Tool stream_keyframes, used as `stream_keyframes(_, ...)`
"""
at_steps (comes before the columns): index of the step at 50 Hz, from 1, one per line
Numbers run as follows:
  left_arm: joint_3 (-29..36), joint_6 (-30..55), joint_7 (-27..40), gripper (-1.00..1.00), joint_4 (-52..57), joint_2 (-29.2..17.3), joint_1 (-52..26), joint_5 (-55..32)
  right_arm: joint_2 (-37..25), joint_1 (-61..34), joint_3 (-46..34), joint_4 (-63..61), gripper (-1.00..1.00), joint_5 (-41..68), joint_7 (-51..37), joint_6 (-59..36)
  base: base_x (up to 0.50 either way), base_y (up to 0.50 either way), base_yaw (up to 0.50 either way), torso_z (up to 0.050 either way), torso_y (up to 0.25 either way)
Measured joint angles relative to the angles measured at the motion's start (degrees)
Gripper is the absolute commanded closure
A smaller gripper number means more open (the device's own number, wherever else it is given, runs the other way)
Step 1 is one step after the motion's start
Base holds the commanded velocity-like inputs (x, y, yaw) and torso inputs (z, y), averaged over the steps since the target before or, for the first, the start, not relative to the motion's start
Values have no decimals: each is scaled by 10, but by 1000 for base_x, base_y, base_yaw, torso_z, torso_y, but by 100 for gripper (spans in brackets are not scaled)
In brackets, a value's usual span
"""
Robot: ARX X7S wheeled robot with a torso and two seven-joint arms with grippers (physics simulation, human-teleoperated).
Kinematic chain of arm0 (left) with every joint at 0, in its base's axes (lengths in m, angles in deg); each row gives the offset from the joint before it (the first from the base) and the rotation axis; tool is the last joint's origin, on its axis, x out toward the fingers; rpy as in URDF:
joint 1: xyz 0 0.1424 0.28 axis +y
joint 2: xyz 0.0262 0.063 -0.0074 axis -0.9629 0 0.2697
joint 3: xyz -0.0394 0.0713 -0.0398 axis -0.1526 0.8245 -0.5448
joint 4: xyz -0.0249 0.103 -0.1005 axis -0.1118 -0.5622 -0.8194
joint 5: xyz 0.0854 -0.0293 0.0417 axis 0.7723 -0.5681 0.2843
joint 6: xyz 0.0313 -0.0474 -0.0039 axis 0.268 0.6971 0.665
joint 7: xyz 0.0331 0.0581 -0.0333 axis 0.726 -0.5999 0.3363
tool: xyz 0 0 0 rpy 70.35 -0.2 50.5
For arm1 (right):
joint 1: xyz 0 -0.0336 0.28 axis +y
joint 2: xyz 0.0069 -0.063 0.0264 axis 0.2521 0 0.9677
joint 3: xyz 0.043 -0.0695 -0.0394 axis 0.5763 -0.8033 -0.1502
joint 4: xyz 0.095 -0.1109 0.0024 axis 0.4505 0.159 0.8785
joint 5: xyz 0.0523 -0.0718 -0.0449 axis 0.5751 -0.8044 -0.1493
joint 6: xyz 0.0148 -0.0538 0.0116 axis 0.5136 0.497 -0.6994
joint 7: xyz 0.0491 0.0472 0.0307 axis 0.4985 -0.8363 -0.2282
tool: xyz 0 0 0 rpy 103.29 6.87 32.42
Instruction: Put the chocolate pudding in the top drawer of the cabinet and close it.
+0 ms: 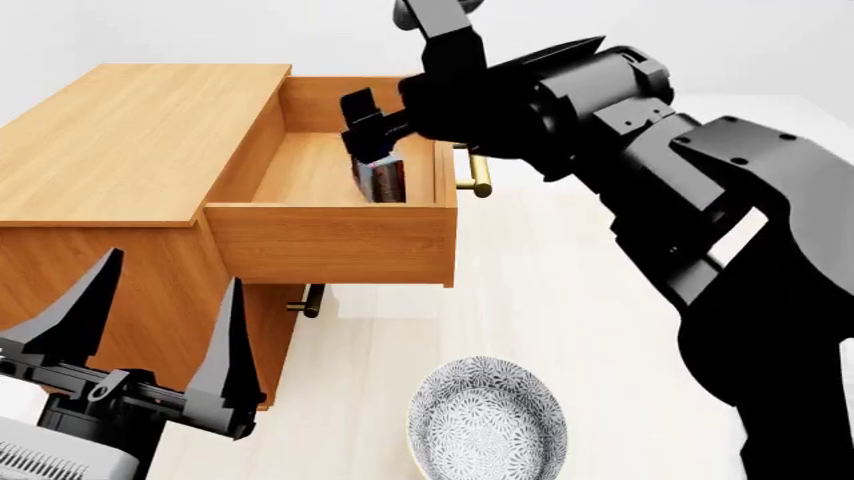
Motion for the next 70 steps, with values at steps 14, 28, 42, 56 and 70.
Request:
stream_keyframes(14, -3, 1, -4, -100, -3, 3, 3, -2, 0, -15, -5, 3, -100, 14, -1, 29, 0, 0, 0, 0, 0)
stream_keyframes(28, -6, 6, -6, -100, 0, 4, 5, -1, -51, 4, 1, -59, -100, -19, -115, 141, 0, 0, 0, 0, 0)
stream_keyframes(42, -9, 11, -10, -100, 1, 8, 8, 1, -67, 60, -20, -34, -100, -107, -287, 290, 0, 0, 0, 0, 0)
stream_keyframes(56, -10, 13, -17, -100, -4, 13, 11, -2, -94, -4, -10, -38, -100, -114, -378, 269, 0, 0, 0, 0, 0)
stream_keyframes(70, -13, 17, -20, -100, -4, 15, 12, -4, -183, 6, -1, -137, -100, -106, -443, 268, 0, 0, 0, 0, 0)
